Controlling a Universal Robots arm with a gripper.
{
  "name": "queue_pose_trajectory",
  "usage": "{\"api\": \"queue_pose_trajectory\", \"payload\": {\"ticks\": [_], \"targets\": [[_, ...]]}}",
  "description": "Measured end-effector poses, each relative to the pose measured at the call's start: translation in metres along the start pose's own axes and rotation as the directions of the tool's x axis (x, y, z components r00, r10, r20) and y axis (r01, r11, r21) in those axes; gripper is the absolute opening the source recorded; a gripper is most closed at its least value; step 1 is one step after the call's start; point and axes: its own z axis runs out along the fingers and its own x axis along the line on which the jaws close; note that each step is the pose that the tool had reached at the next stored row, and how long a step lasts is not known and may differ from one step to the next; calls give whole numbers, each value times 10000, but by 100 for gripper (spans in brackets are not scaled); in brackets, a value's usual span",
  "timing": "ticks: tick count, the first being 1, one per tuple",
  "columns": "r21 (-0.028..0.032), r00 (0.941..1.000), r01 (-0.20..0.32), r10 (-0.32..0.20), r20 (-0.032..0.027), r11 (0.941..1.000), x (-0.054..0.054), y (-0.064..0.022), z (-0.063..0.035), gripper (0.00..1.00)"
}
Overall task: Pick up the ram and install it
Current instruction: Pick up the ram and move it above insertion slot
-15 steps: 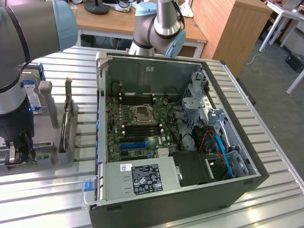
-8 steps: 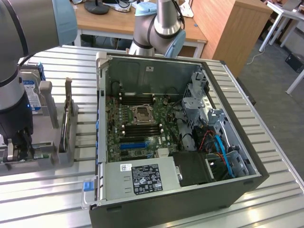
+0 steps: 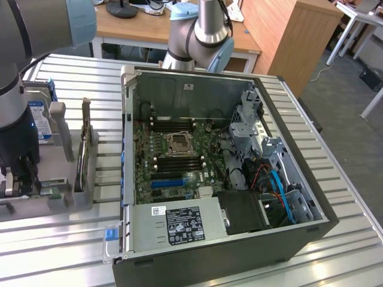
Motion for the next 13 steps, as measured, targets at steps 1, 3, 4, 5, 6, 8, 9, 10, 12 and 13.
{"api": "queue_pose_trajectory", "payload": {"ticks": [1, 3, 4, 5, 6, 8, 9, 10, 12, 13], "targets": [[0, 10000, 0, 0, -3, 10000, -1, 1, -28, 12], [-1, 10000, -1, 1, -12, 10000, -2, 2, -85, 12], [-2, 10000, -1, 1, -19, 10000, -3, 2, -113, 12], [-2, 10000, -2, 2, -26, 10000, -3, 3, -140, 12], [-3, 10000, -1, 1, -34, 10000, -4, 4, -171, 12], [-3, 10000, -2, 2, -51, 10000, -5, 5, -229, 12], [-2, 10000, -3, 3, -58, 10000, -6, 6, -260, 12], [-3, 10000, -6, 6, -65, 10000, -7, 7, -292, 12], [-4, 10000, -13, 13, -81, 10000, -9, 9, -358, 12], [-4, 10000, -18, 18, -88, 10000, -10, 10, -394, 12]]}}
